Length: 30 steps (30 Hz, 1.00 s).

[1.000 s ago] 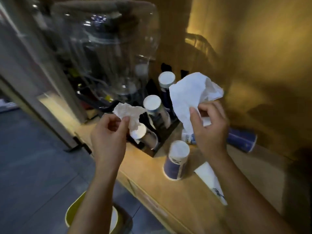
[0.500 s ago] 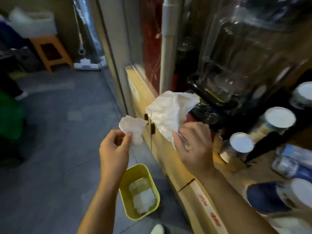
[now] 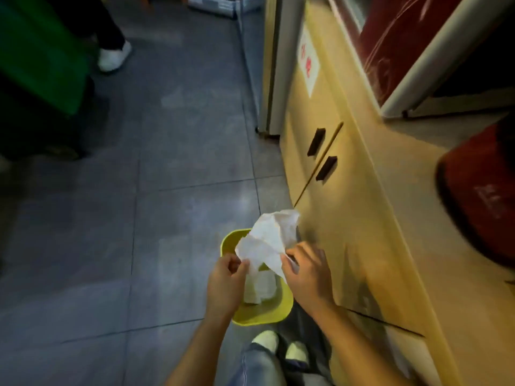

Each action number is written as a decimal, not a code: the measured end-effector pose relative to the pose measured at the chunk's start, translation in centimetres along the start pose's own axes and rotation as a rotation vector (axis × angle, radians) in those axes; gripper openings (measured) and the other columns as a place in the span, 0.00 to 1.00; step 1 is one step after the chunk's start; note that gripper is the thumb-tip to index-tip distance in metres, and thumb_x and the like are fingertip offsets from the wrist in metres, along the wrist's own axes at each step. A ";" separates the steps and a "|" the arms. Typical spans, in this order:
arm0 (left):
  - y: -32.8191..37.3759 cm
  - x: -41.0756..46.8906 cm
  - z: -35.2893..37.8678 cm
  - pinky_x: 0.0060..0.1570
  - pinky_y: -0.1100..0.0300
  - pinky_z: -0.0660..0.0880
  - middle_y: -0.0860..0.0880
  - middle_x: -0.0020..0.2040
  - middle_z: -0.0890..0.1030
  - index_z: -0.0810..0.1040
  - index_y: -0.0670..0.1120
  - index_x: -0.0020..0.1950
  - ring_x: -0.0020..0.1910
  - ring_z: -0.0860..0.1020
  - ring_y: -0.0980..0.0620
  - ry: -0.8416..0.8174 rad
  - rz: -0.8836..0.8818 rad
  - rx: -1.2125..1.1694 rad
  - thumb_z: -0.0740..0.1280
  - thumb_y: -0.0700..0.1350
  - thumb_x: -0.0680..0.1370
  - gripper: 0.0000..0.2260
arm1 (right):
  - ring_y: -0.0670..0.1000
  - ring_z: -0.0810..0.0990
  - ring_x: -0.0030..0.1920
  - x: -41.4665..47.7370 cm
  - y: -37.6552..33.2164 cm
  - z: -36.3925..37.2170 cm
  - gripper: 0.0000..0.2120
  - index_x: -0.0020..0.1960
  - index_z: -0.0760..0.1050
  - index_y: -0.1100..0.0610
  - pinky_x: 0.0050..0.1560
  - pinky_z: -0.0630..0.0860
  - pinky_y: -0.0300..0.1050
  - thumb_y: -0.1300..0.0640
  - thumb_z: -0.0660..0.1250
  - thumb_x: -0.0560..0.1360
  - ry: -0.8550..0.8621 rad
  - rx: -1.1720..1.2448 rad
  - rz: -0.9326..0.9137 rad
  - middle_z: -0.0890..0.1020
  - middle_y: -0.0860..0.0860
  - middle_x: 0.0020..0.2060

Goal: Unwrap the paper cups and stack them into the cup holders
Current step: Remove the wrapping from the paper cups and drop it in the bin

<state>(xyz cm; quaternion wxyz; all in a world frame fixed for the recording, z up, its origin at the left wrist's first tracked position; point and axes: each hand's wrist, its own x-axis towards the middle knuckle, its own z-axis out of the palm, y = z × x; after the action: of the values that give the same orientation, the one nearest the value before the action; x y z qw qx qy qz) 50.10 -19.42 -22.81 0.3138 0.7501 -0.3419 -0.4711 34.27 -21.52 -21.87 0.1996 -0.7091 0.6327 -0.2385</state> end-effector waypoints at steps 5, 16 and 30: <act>-8.2 3.4 3.8 0.33 0.62 0.72 0.47 0.37 0.78 0.76 0.46 0.40 0.37 0.76 0.50 0.019 -0.215 0.073 0.65 0.43 0.76 0.06 | 0.59 0.78 0.36 -1.3 4.9 7.6 0.03 0.39 0.77 0.60 0.39 0.73 0.50 0.62 0.69 0.71 -0.245 -0.027 0.111 0.81 0.59 0.36; -18.8 7.9 9.6 0.48 0.54 0.78 0.46 0.50 0.81 0.76 0.45 0.54 0.43 0.78 0.50 -0.015 -0.360 0.426 0.64 0.47 0.78 0.08 | 0.52 0.73 0.56 -4.9 13.5 19.6 0.11 0.55 0.74 0.55 0.58 0.66 0.46 0.53 0.58 0.77 -0.584 -0.176 0.153 0.78 0.52 0.55; -8.5 6.1 4.8 0.54 0.48 0.73 0.40 0.63 0.76 0.71 0.43 0.64 0.59 0.75 0.38 -0.227 -0.093 0.736 0.63 0.49 0.76 0.18 | 0.62 0.71 0.61 0.8 7.9 11.5 0.20 0.66 0.64 0.59 0.58 0.69 0.55 0.53 0.60 0.76 -0.684 -0.214 0.142 0.71 0.60 0.64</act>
<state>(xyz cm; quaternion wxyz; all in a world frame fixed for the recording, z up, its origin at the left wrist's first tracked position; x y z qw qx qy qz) 49.50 -20.23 -34.22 -0.0378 0.7704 -0.4864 -0.4106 34.78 -23.47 -35.65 0.3406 -0.7189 0.5985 0.0944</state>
